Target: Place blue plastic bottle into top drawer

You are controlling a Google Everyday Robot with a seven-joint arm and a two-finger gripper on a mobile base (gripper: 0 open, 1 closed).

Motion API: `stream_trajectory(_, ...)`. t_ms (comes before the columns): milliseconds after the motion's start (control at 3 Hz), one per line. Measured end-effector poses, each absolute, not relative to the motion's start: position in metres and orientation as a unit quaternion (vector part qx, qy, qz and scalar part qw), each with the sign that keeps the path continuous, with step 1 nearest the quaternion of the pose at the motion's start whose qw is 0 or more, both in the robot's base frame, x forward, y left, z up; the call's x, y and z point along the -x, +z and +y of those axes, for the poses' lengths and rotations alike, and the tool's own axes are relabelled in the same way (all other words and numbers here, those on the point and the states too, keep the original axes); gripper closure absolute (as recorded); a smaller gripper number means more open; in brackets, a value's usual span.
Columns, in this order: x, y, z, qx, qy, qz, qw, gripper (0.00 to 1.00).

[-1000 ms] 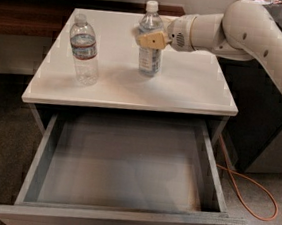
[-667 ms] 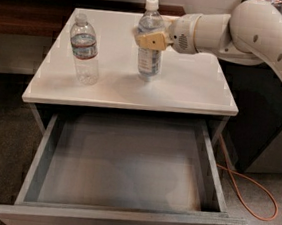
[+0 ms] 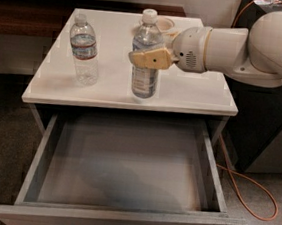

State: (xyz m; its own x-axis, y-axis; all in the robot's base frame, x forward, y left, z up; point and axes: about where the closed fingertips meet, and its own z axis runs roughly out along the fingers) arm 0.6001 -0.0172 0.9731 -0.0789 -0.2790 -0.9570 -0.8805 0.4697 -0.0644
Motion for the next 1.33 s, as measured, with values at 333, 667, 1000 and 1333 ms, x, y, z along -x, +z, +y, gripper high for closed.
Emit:
stream_trajectory(333,-0.559,0.968,-0.009,0.443,0.303,0.67,0.512,1.0)
stream_trajectory(667,-0.517,0.943,-0.006,0.458,0.308,0.67,0.497,1.0)
stream_trajectory(1000,-0.498,0.918,-0.007,0.464,0.312,0.674,0.483,1.0)
stream_trajectory(1333,-0.492,0.872,-0.015,0.485,0.301,0.673,0.471,1.0)
